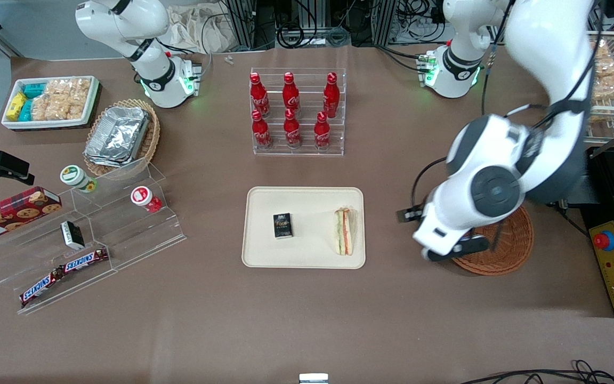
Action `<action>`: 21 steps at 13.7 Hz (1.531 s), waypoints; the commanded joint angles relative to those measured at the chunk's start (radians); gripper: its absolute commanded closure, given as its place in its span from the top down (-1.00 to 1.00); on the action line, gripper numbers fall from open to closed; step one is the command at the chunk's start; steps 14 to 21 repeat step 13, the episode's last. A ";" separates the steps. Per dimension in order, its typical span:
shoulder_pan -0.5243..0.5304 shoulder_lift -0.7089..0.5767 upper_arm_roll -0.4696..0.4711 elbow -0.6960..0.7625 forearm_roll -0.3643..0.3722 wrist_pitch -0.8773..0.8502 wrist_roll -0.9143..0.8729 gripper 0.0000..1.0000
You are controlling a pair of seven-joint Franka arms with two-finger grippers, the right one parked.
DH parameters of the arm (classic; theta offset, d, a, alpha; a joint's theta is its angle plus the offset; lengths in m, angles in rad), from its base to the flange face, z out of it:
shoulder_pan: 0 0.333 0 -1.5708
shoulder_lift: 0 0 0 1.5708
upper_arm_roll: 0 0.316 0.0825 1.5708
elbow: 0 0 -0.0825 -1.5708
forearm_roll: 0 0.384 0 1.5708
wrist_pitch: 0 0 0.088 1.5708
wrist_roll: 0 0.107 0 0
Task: Place sandwich from basket to tray
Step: 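Open the left gripper to release the sandwich and rise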
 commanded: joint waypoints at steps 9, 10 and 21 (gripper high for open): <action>0.242 -0.251 -0.003 -0.224 0.001 0.016 0.424 1.00; 0.244 -0.240 0.001 -0.201 0.002 0.005 0.445 1.00; 0.277 -0.237 0.023 -0.151 -0.022 -0.024 0.590 1.00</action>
